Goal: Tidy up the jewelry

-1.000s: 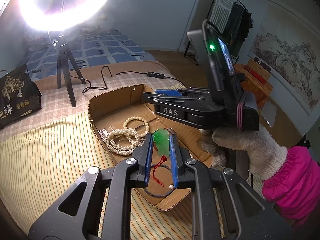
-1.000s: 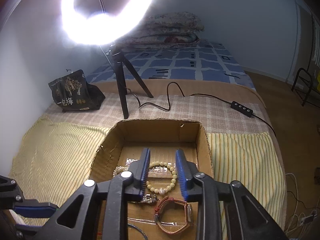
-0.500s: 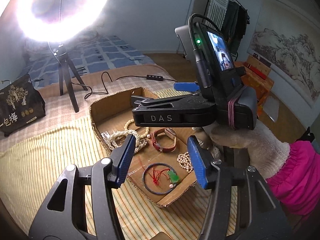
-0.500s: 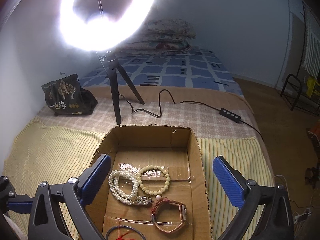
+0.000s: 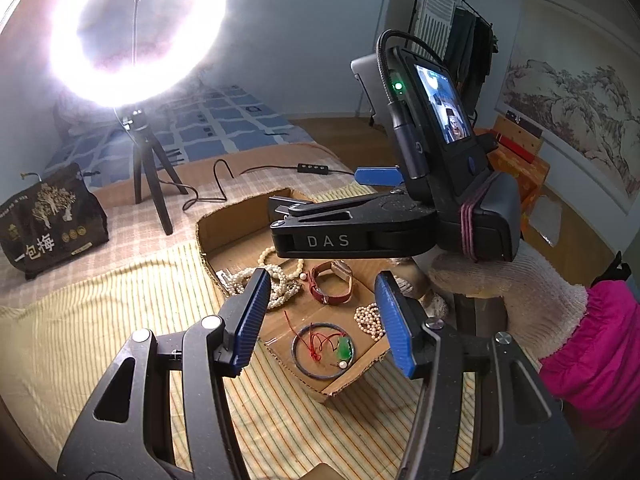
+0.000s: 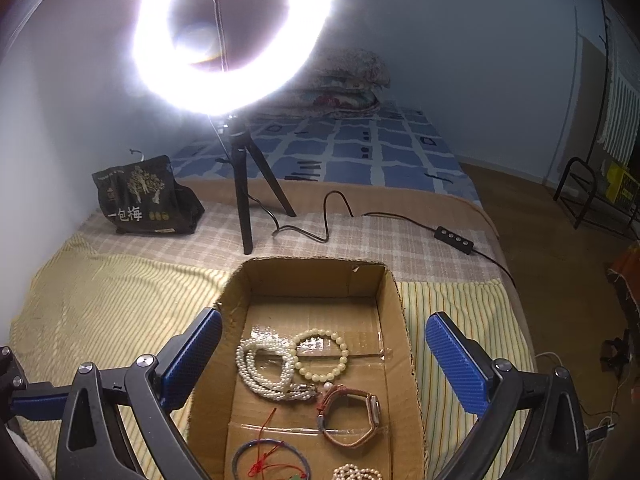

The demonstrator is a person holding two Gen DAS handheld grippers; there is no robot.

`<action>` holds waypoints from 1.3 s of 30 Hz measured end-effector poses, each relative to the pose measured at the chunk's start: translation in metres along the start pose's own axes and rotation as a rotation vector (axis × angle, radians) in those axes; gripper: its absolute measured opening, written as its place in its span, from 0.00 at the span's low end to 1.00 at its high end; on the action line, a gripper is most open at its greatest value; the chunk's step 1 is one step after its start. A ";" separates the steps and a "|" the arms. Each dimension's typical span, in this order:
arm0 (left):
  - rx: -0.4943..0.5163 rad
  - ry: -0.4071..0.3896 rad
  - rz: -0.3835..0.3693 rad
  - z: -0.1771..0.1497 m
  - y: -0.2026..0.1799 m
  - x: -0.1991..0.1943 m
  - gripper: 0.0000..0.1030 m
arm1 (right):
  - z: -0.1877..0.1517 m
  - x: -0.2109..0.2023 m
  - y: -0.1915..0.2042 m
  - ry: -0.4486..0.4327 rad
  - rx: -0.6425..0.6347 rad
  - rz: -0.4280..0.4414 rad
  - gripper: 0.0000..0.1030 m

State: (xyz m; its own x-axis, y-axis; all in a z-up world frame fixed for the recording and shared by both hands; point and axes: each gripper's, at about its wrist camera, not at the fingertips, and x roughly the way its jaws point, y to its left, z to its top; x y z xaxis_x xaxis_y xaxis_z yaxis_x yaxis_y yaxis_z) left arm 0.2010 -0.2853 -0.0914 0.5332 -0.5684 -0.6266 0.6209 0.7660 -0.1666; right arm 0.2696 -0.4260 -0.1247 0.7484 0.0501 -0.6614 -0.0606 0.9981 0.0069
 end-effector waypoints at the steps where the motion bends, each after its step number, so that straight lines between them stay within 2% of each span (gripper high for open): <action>1: 0.002 -0.007 0.003 0.000 -0.001 -0.004 0.54 | 0.000 -0.004 0.001 -0.004 0.000 -0.002 1.00; 17: 0.009 -0.098 0.063 -0.005 0.009 -0.082 0.54 | 0.000 -0.080 0.033 -0.062 -0.003 -0.017 1.00; 20: 0.002 -0.121 0.074 -0.008 0.011 -0.100 0.61 | -0.003 -0.098 0.041 -0.074 -0.002 -0.017 1.00; 32: 0.065 -0.197 0.116 -0.023 -0.001 -0.174 0.62 | -0.016 -0.165 0.059 -0.131 0.037 -0.013 1.00; 39: 0.089 -0.237 0.151 -0.039 -0.008 -0.214 0.66 | -0.031 -0.200 0.066 -0.151 0.046 -0.017 1.00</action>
State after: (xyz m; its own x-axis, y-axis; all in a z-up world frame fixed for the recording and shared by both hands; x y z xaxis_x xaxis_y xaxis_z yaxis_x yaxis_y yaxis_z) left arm 0.0591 -0.1580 0.0147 0.7364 -0.5120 -0.4423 0.5664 0.8240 -0.0108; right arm 0.0957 -0.3714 -0.0152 0.8398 0.0344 -0.5418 -0.0193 0.9992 0.0336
